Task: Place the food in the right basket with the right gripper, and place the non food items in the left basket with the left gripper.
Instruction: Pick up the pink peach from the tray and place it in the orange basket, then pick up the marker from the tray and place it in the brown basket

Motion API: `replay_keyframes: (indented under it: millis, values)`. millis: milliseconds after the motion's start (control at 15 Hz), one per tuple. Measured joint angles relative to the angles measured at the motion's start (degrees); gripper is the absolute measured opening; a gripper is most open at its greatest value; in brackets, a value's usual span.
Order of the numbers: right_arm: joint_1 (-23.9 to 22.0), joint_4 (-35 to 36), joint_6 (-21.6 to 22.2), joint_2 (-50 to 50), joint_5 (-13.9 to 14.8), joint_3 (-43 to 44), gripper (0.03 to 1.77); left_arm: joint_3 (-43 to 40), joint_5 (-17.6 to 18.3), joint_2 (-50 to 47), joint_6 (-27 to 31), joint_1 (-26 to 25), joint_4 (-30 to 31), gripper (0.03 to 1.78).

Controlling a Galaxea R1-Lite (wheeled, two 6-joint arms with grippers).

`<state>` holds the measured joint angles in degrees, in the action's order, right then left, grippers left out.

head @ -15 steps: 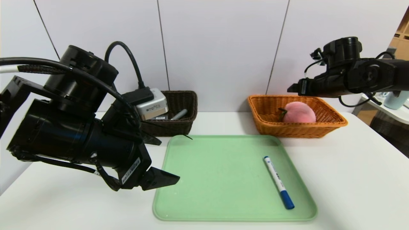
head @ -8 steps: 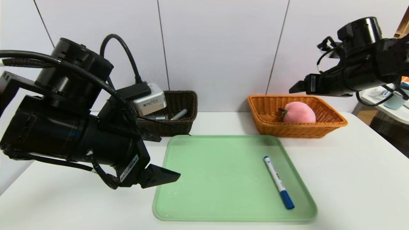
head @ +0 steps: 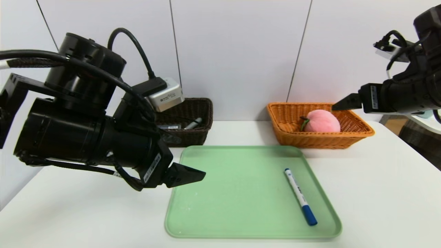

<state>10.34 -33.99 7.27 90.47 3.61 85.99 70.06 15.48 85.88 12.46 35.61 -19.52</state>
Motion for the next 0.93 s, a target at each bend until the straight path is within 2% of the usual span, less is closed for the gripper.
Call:
replay_keyframes:
  millis: [267,400,600,800,933]
  values:
    - [0.7,-0.6,0.2,-6.1,-2.7,-7.4,1.69,0.2,-0.1,1.2,-1.0,0.1,2.0,1.69]
    - [1.0,-0.6,1.3,-8.1,-2.8,-9.4,1.69,0.2,-0.2,1.7,-1.5,0.3,2.1,1.69]
    - [0.6,-0.5,3.0,-9.5,-2.7,-11.1,1.69,0.5,-1.1,3.9,-5.4,2.7,2.9,1.69]
    - [0.3,-0.3,3.0,-9.8,-2.7,-11.9,1.70,1.7,-6.7,7.5,-8.7,6.8,5.0,1.69]
    - [0.3,-0.3,3.1,-9.9,-2.7,-12.0,1.70,3.4,-8.6,10.1,-9.7,9.7,5.5,1.69]
